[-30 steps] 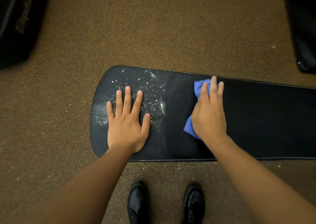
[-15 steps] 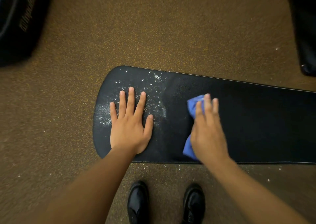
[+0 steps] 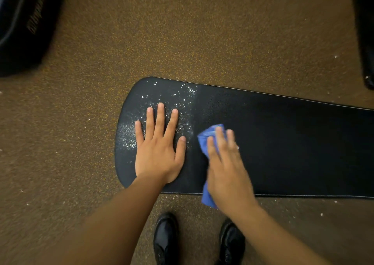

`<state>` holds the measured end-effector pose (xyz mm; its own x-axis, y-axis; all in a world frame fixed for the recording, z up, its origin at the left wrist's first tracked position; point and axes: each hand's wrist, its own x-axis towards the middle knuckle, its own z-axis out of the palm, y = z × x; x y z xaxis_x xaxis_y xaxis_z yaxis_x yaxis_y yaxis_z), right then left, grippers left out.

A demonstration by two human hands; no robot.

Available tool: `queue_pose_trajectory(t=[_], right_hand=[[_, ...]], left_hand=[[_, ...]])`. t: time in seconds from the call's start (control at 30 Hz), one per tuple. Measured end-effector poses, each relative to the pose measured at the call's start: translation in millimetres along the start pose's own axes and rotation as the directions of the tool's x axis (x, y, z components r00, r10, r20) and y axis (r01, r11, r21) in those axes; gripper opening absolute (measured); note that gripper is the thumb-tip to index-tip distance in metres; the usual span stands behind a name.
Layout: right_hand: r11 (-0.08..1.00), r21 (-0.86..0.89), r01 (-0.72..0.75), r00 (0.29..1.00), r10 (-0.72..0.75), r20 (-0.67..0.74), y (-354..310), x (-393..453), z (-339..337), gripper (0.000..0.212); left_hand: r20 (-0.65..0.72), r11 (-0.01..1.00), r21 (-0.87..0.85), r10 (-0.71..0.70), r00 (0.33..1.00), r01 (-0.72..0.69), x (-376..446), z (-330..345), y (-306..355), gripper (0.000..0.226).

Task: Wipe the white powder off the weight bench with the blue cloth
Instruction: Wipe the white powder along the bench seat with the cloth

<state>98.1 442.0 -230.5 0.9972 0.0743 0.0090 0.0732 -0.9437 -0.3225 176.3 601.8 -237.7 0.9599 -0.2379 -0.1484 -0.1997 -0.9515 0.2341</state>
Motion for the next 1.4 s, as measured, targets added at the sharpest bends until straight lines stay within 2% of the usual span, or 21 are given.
queue_pose_trajectory(t=[0.1, 0.2, 0.27, 0.33, 0.43, 0.5, 0.57, 0.63, 0.73, 0.8, 0.9, 1.03, 1.1, 1.13, 1.2, 1.3, 1.4], right_hand=[[0.98, 0.018, -0.197, 0.98, 0.197, -0.036, 40.0, 12.3, -12.7, 0.053], [0.932, 0.084, -0.353, 0.925, 0.361, -0.123, 52.0, 73.4, -14.3, 0.053], [0.935, 0.067, -0.347, 0.922, 0.354, -0.159, 37.9, 110.8, -7.8, 0.055], [0.961, 0.027, -0.274, 0.947, 0.274, -0.169, 17.4, 117.2, 0.7, 0.057], [0.996, -0.011, -0.093, 0.994, 0.092, -0.066, -2.4, 66.2, 7.1, 0.057], [1.0, -0.002, -0.019, 1.0, 0.019, -0.009, 2.6, 22.2, 1.6, 0.056], [0.998, -0.005, -0.07, 0.997, 0.069, -0.016, 23.8, 2.5, -7.9, 0.054], [0.975, 0.024, -0.221, 0.973, 0.222, -0.055, 48.5, 14.0, -15.7, 0.053], [0.912, 0.079, -0.403, 0.9, 0.41, -0.145, 63.9, 71.8, -18.4, 0.054], [0.901, 0.087, -0.425, 0.883, 0.434, -0.182, 49.0, 109.5, -12.0, 0.059], [0.957, 0.03, -0.288, 0.938, 0.288, -0.195, 11.1, 113.3, 4.1, 0.06], [0.999, -0.003, -0.032, 0.998, 0.032, -0.05, -10.7, 36.8, 7.4, 0.055], [1.0, -0.031, 0.007, 1.0, -0.007, -0.004, 5.4, 11.4, -0.8, 0.053], [0.999, -0.038, -0.023, 1.0, 0.023, -0.006, 18.9, 9.2, -5.6, 0.052], [0.985, -0.013, -0.174, 0.984, 0.173, -0.05, 46.5, 24.5, -13.9, 0.052], [0.915, 0.081, -0.395, 0.906, 0.402, -0.134, 66.3, 77.2, -17.9, 0.051], [0.934, 0.073, -0.35, 0.914, 0.358, -0.191, 39.9, 116.0, -4.6, 0.053]], left_hand=[[0.007, 1.0, 0.001, -0.002, 1.0, 0.002, -0.9, -1.7, 0.9, 0.066], [0.011, 1.0, -0.001, -0.003, 1.0, 0.003, -1.7, -2.8, 1.4, 0.066], [0.012, 1.0, 0.003, -0.005, 1.0, 0.005, -1.3, -2.0, 0.8, 0.066], [0.015, 1.0, 0.008, -0.007, 1.0, 0.006, -0.6, -1.0, 0.4, 0.066], [0.018, 1.0, 0.01, -0.005, 1.0, 0.004, 0.0, -0.5, 0.3, 0.066], [0.02, 1.0, 0.005, -0.002, 1.0, 0.002, -0.2, -1.0, 0.0, 0.066], [0.024, 1.0, 0.007, -0.003, 1.0, 0.003, -0.3, -2.1, 0.3, 0.066], [0.028, 1.0, 0.009, -0.006, 1.0, 0.006, -0.5, -2.8, 1.1, 0.066], [0.03, 1.0, 0.009, -0.007, 1.0, 0.007, -0.7, -3.3, 1.7, 0.065], [0.031, 1.0, 0.011, -0.009, 0.999, 0.009, -0.5, -3.0, 1.1, 0.066], [0.024, 1.0, 0.012, -0.005, 1.0, 0.005, 0.5, -1.5, 0.8, 0.066], [0.021, 1.0, -0.001, -0.002, 1.0, 0.002, 0.0, -0.8, 0.1, 0.067], [0.02, 1.0, 0.001, 0.0, 1.0, 0.0, -0.4, -1.6, 0.2, 0.066], [0.021, 1.0, 0.003, 0.001, 1.0, -0.001, -0.5, -2.3, 0.4, 0.066], [0.021, 1.0, 0.007, 0.0, 1.0, 0.0, -0.1, -2.6, 0.4, 0.066], [0.022, 1.0, 0.008, -0.002, 1.0, 0.002, 0.0, -2.3, 1.2, 0.065], [0.022, 1.0, 0.016, -0.007, 1.0, 0.007, 0.1, -1.8, 1.0, 0.066]])
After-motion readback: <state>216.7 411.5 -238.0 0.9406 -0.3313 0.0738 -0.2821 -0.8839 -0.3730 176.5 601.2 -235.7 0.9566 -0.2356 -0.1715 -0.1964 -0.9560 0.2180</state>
